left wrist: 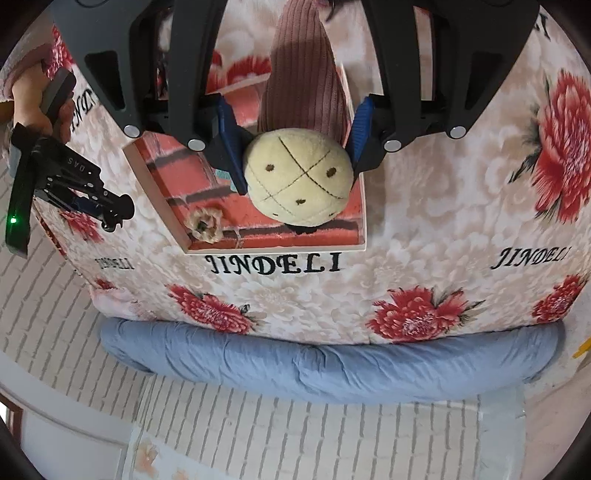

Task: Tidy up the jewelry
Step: 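Carry the claw clip with the right tool while the left tool carries the plush to the tray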

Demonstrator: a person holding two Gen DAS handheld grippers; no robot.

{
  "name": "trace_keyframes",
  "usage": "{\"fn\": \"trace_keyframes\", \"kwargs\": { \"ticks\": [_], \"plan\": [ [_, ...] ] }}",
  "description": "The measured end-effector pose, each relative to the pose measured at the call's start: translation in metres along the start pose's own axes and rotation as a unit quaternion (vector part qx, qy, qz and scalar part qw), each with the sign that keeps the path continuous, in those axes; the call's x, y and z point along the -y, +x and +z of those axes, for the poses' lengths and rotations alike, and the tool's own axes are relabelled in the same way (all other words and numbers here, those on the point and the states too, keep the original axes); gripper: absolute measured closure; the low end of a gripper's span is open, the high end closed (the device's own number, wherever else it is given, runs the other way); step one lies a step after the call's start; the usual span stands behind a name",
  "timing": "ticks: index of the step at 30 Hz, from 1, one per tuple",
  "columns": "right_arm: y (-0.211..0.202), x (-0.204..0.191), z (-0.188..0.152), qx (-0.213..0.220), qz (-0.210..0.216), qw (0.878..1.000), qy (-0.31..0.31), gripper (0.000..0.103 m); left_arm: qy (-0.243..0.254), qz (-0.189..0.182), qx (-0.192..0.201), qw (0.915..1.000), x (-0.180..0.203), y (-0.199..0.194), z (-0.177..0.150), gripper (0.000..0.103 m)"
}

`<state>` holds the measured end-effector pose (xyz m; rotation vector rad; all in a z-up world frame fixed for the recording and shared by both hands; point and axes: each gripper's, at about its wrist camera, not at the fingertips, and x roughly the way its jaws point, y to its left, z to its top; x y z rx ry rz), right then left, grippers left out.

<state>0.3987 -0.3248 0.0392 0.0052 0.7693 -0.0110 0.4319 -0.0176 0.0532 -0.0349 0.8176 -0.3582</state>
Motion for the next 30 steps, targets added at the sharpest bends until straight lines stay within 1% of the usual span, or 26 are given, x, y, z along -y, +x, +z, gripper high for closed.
{"fn": "trace_keyframes", "kwargs": {
  "ticks": [4, 8, 11, 18, 21, 24, 26, 30],
  "plan": [
    [0.027, 0.001, 0.018, -0.012, -0.008, 1.000, -0.013, 0.058, 0.003, 0.003, -0.026, 0.9996, 0.000, 0.036, 0.019, 0.055],
    [0.052, 0.005, 0.033, -0.021, -0.014, 1.000, -0.014, 0.058, 0.020, 0.015, -0.029, 0.9993, 0.003, 0.064, 0.028, 0.055],
    [0.070, 0.006, 0.039, -0.032, -0.013, 0.999, -0.010, 0.058, 0.002, 0.008, -0.038, 0.9993, -0.003, 0.084, 0.033, 0.055],
    [0.113, 0.001, 0.037, -0.063, -0.018, 0.998, -0.013, 0.058, -0.022, 0.008, -0.072, 0.9971, -0.015, 0.135, 0.033, 0.055],
    [0.128, 0.002, 0.035, -0.075, -0.015, 0.997, -0.005, 0.058, -0.030, 0.003, -0.080, 0.9964, -0.017, 0.150, 0.034, 0.055],
    [0.138, 0.001, 0.031, -0.082, -0.018, 0.996, -0.011, 0.058, -0.029, 0.010, -0.087, 0.9958, -0.019, 0.164, 0.035, 0.054],
    [0.144, 0.003, 0.030, -0.088, -0.020, 0.996, -0.010, 0.058, -0.029, 0.014, -0.092, 0.9953, -0.021, 0.170, 0.034, 0.055],
    [0.152, 0.009, 0.032, -0.093, -0.019, 0.996, 0.004, 0.058, -0.035, 0.010, -0.097, 0.9946, -0.025, 0.179, 0.034, 0.054]
  ]
}}
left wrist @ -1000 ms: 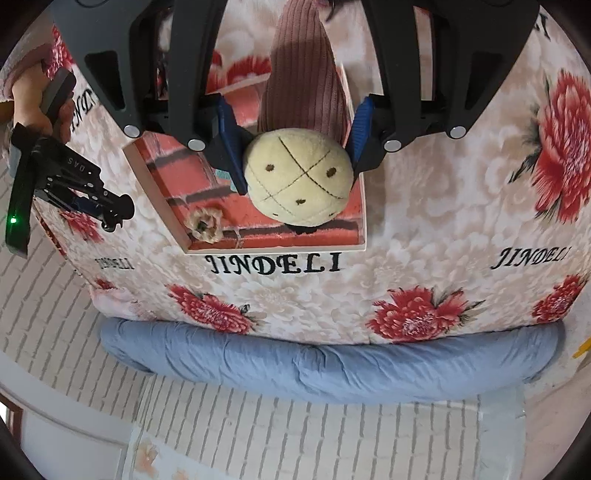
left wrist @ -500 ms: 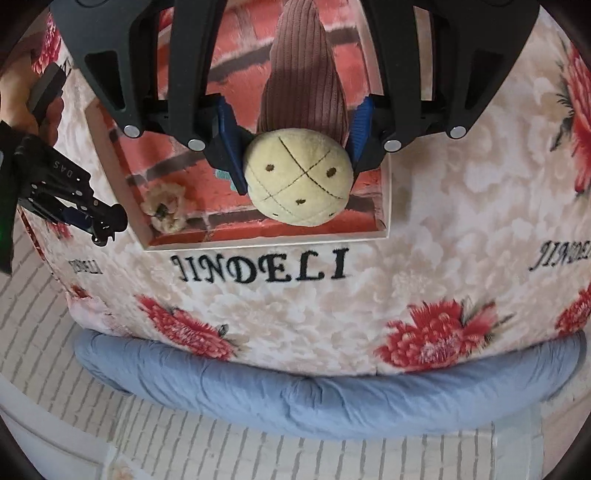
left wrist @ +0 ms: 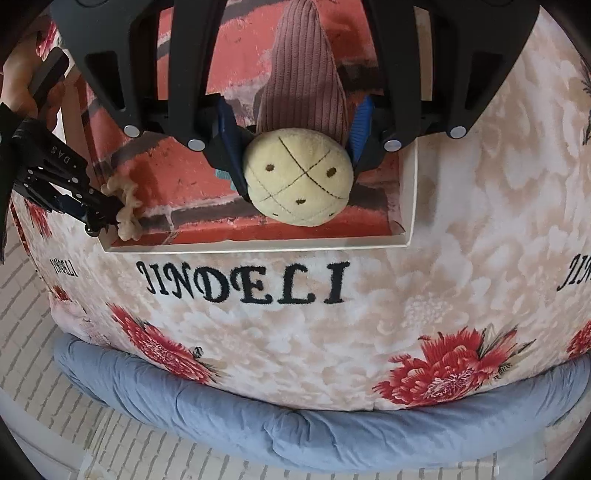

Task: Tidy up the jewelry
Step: 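Carry the claw clip with the right tool while the left tool carries the plush to the tray, then open the right tool over the tray while the left tool releases the plush inside it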

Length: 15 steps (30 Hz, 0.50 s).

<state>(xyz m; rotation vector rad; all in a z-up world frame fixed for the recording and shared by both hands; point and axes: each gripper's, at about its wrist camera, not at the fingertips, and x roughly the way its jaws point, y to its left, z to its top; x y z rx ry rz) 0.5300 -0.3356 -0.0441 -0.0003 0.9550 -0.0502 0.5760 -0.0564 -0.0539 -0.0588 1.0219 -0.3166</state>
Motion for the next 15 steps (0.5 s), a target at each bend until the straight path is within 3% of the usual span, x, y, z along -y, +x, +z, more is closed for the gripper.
{"fn": "trace_keyframes", "kwargs": {
  "ticks": [15],
  "plan": [
    [0.016, -0.007, 0.005, -0.023, 0.004, 1.000, -0.004, 0.058, 0.005, 0.016, 0.000, 0.9999, 0.003, 0.020, 0.008, 0.052]
  ]
}}
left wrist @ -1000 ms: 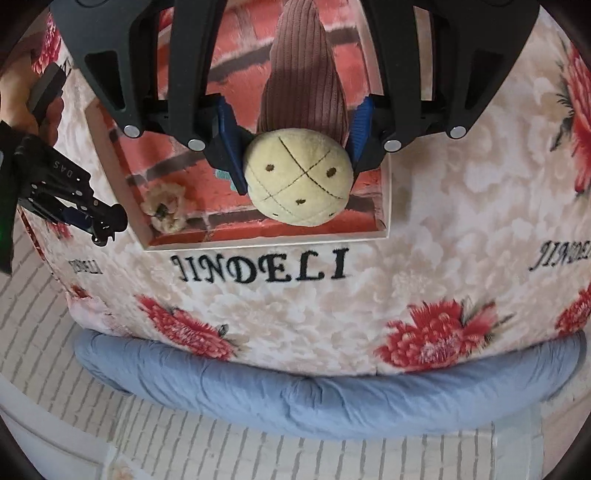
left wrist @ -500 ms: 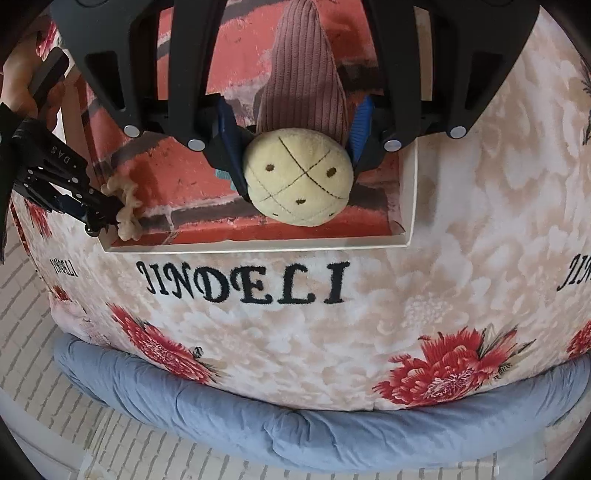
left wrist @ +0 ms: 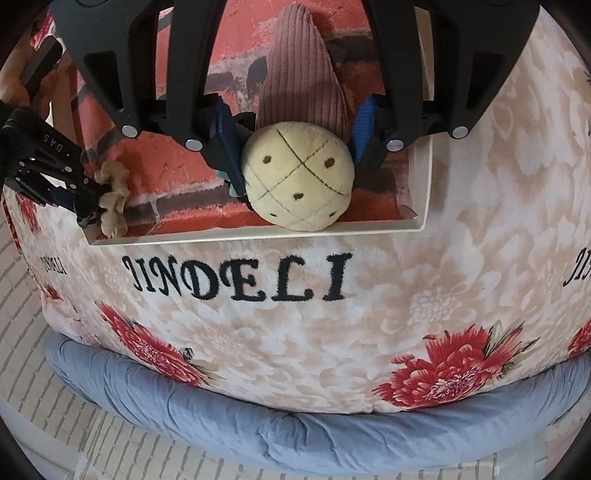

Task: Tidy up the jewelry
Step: 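Open the right tool over the tray while the left tool releases the plush inside it, then withdraw both tools from the tray toward the remaining accessories on the bed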

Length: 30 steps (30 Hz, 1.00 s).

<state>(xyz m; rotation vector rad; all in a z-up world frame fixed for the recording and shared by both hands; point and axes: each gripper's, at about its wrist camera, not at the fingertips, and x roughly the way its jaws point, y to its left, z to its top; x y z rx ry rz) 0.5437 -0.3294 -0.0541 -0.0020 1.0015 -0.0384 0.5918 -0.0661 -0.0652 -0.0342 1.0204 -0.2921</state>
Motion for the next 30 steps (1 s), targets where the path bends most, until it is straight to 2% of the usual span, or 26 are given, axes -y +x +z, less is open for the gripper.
{"fn": "trace_keyframes", "kwargs": {
  "ticks": [5, 8, 12, 14, 16, 18, 22, 30],
  "plan": [
    [0.000, -0.001, 0.000, -0.003, -0.001, 1.000, -0.001, 0.057, -0.001, 0.008, -0.005, 1.0000, 0.000, 0.003, -0.001, 0.048],
    [0.003, 0.000, -0.002, -0.010, 0.006, 1.000, -0.002, 0.057, -0.007, 0.021, -0.003, 0.9998, -0.002, 0.000, -0.001, 0.039],
    [-0.001, 0.002, -0.005, -0.011, 0.011, 1.000, -0.003, 0.044, -0.023, 0.008, -0.010, 0.9997, -0.010, -0.008, 0.000, 0.031],
    [-0.006, 0.004, -0.005, -0.009, 0.011, 1.000, 0.000, 0.033, -0.019, 0.007, 0.000, 0.9998, -0.010, -0.020, 0.001, 0.025],
    [-0.012, 0.005, -0.006, -0.006, 0.013, 1.000, 0.000, 0.031, -0.014, 0.016, 0.009, 0.9997, -0.008, -0.030, 0.002, 0.018],
    [-0.022, 0.006, -0.006, -0.001, 0.017, 1.000, 0.001, 0.030, -0.011, 0.016, 0.017, 0.9997, -0.007, -0.044, 0.003, 0.015],
    [-0.048, 0.006, -0.005, 0.020, 0.026, 0.999, 0.001, 0.020, -0.012, 0.011, 0.037, 0.9992, -0.006, -0.077, 0.006, 0.007],
    [-0.110, 0.005, -0.014, 0.066, 0.006, 0.998, -0.006, 0.018, -0.007, 0.024, 0.074, 0.9969, -0.005, -0.146, -0.005, 0.005]
  ]
}}
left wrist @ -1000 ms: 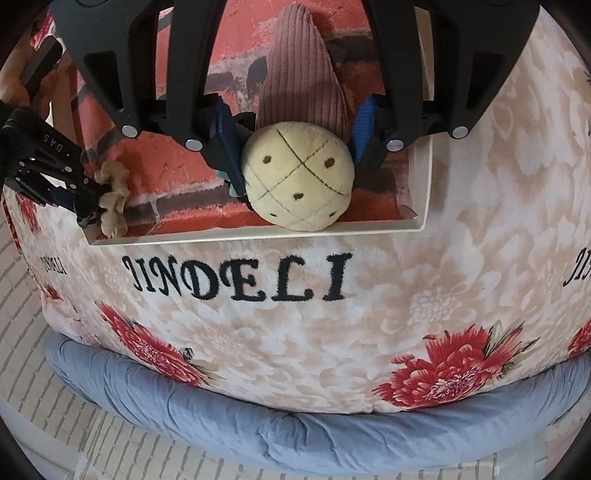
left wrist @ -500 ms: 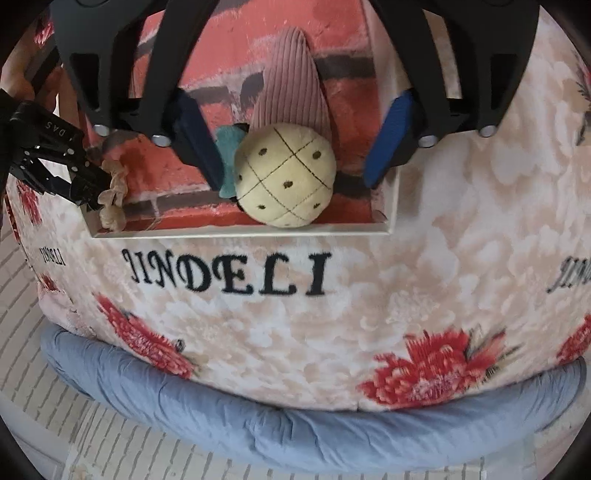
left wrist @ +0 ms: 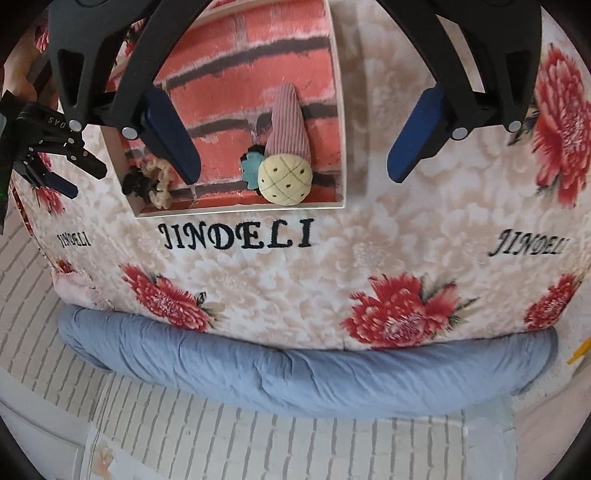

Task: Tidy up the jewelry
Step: 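Withdraw both tools from the tray toward the remaining accessories on the bed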

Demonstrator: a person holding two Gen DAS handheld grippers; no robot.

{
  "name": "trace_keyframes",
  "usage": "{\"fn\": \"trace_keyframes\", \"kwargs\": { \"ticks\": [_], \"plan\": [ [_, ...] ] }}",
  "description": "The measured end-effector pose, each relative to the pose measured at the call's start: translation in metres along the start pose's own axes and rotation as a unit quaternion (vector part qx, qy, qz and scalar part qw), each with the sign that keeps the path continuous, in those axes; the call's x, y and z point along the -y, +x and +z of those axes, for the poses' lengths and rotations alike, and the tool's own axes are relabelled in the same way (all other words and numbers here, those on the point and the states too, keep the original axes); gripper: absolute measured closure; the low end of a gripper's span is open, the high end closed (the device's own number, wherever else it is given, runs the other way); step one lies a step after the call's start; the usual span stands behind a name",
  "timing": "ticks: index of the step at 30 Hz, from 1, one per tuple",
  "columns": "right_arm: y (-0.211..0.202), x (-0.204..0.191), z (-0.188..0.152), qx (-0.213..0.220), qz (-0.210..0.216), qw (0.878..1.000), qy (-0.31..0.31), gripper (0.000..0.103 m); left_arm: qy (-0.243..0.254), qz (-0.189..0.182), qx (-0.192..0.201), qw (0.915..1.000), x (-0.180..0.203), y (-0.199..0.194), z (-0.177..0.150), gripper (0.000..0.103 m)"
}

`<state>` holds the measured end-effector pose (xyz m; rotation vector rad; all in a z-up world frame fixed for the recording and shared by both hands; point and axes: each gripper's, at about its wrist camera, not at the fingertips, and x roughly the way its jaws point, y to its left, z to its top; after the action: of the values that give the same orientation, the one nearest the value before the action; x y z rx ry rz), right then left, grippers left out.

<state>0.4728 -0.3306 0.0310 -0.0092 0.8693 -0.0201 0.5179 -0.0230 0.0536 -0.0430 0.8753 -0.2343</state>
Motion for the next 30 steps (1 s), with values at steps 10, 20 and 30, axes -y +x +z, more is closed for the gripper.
{"fn": "trace_keyframes", "kwargs": {
  "ticks": [10, 20, 30],
  "plan": [
    [-0.066, 0.009, -0.029, 0.024, -0.013, 1.000, 0.009, 0.018, -0.005, 0.011, 0.030, 0.9995, -0.003, -0.074, -0.025, 0.005],
    [-0.103, 0.014, -0.078, 0.024, -0.021, 0.999, 0.018, 0.018, -0.006, 0.009, 0.020, 0.9997, 0.004, -0.095, -0.079, 0.005],
    [-0.108, 0.010, -0.136, 0.020, -0.024, 0.999, 0.027, 0.018, 0.001, 0.033, 0.021, 0.9992, 0.012, -0.101, -0.138, 0.005]
  ]
}}
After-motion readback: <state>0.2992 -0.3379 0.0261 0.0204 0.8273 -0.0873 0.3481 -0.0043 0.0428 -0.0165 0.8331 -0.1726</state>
